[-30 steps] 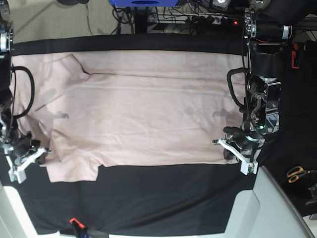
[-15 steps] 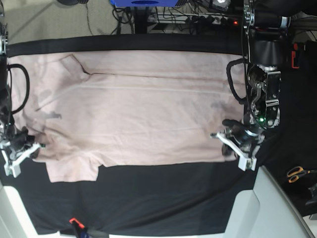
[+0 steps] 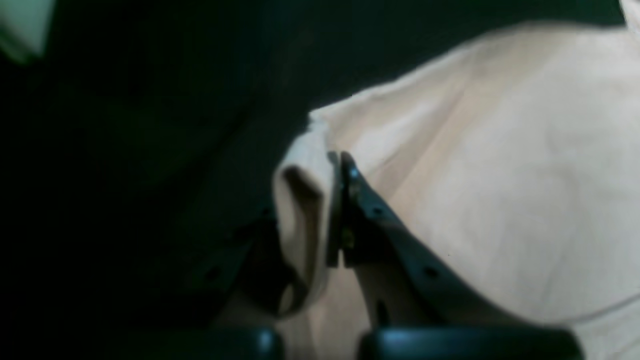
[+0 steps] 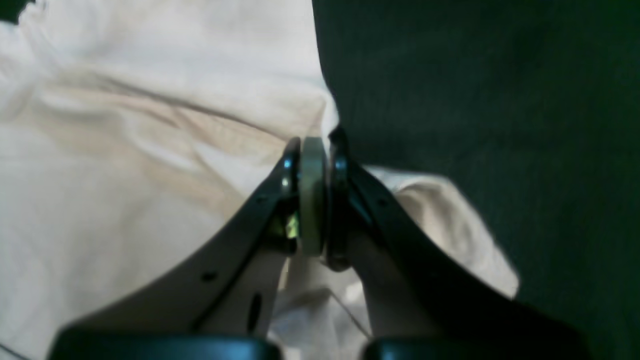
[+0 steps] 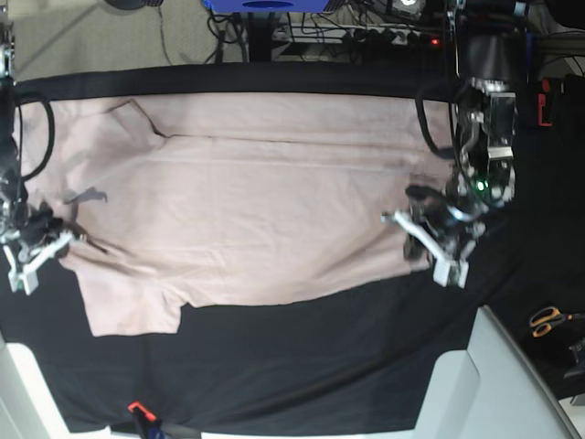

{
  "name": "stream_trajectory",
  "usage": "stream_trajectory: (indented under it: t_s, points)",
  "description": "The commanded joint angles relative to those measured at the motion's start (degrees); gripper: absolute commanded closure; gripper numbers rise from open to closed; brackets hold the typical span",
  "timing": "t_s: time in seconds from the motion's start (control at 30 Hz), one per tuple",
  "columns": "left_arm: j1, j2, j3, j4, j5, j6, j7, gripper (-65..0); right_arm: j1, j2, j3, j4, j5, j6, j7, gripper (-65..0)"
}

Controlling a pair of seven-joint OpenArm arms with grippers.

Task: Fold the T-shirt properly
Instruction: 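Lift the hem with both grippers and fold it toward the collar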

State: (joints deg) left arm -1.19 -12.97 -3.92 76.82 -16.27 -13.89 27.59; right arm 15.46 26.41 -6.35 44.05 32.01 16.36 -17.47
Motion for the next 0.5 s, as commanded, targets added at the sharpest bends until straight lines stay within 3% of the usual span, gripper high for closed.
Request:
stream_trajectory:
  t_s: [0.0,0.27,0.47]
  points:
    - [-0.61,-0.61,-0.16,1.12,-0.30,-0.22,-1.26,0.0,0.67,1.15,0.59,1.00,0.56,-0.05,1.08,-0.5]
    - [2.82,-3.16,-0.16,1.03,-0.30,-0.22,-1.26,0.0,-3.02,1.23,1.21,4.69,1.00,-0.05,-0.77,-0.5]
    - [2.82,-4.92,-0.16,1.03,-0.30,-0.22,-1.26,0.0,-3.73,1.15,7.54,4.96,0.56,-0.05,-2.35,-0.5]
